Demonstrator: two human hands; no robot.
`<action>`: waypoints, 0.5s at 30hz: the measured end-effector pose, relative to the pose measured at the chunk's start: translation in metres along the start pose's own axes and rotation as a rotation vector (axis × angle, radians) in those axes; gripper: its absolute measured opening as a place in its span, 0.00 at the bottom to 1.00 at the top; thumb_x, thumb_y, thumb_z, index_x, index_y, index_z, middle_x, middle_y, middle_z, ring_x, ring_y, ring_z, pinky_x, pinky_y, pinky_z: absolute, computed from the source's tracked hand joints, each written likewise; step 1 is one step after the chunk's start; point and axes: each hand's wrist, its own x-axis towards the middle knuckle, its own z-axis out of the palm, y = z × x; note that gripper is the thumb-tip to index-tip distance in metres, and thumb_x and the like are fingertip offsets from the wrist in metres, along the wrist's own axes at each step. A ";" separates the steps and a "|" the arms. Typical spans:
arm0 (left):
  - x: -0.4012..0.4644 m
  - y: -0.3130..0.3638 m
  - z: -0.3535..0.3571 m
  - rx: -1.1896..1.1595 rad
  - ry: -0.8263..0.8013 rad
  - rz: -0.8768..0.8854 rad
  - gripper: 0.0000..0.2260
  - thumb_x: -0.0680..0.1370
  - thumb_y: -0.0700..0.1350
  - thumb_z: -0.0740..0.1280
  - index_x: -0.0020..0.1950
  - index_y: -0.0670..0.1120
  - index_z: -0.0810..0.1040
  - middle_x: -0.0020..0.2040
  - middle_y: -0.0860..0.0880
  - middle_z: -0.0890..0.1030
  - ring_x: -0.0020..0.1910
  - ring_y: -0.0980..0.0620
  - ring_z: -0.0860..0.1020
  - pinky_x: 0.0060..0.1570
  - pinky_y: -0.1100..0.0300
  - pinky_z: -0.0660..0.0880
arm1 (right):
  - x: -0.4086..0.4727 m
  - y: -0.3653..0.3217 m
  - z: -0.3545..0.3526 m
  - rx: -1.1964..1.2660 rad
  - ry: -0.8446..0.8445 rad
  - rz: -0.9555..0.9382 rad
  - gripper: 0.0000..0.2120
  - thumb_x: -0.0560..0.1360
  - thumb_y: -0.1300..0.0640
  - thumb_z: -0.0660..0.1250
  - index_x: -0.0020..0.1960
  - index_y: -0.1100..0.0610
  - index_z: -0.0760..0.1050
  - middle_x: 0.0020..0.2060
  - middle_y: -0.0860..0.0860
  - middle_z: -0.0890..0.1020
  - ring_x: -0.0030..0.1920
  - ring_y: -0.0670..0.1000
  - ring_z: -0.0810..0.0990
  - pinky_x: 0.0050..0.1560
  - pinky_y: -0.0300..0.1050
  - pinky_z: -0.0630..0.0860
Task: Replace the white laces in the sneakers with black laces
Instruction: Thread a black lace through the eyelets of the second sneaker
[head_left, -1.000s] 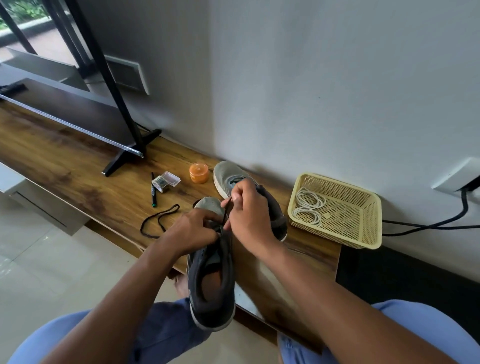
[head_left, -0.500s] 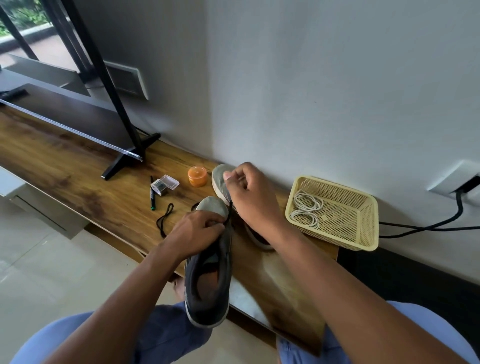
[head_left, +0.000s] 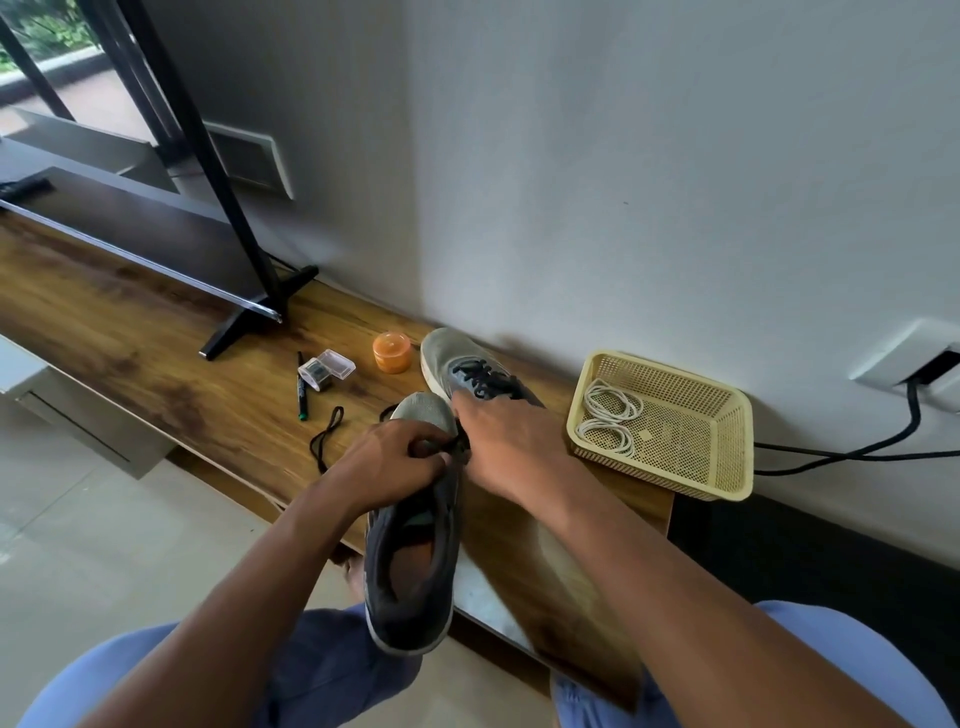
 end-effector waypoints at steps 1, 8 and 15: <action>0.000 0.000 0.000 -0.013 -0.006 -0.001 0.15 0.80 0.51 0.68 0.66 0.58 0.81 0.58 0.56 0.82 0.57 0.57 0.79 0.56 0.59 0.75 | 0.000 -0.001 0.002 0.007 -0.007 -0.022 0.18 0.80 0.52 0.68 0.67 0.52 0.69 0.53 0.55 0.83 0.51 0.61 0.84 0.39 0.49 0.69; -0.002 0.003 -0.006 -0.101 -0.046 -0.031 0.21 0.67 0.53 0.65 0.59 0.53 0.83 0.50 0.54 0.83 0.51 0.55 0.81 0.55 0.52 0.79 | 0.000 -0.018 0.025 -0.023 -0.022 0.014 0.12 0.84 0.58 0.59 0.65 0.57 0.76 0.55 0.57 0.84 0.56 0.62 0.84 0.44 0.54 0.75; 0.002 -0.003 -0.001 -0.006 -0.080 -0.007 0.17 0.81 0.46 0.65 0.70 0.55 0.80 0.63 0.52 0.83 0.64 0.52 0.79 0.67 0.50 0.75 | 0.015 -0.006 0.033 0.480 0.002 0.202 0.07 0.75 0.58 0.66 0.41 0.59 0.79 0.38 0.52 0.83 0.43 0.57 0.82 0.40 0.48 0.76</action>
